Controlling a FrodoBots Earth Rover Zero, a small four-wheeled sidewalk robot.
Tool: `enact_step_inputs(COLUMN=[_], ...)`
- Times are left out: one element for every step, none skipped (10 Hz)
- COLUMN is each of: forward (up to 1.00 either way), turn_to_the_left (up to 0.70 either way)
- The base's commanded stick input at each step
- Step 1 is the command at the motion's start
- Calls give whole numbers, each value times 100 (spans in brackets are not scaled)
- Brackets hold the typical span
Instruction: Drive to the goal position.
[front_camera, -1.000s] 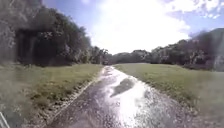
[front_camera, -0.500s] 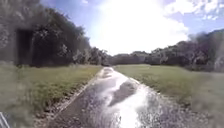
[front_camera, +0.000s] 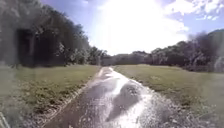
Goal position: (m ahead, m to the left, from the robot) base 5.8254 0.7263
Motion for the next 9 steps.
enact_step_inputs(forward=[70,70,70,70,70,70,70,70,70], turn_to_the_left=[0,0,0,0,0,0,0,0,0])
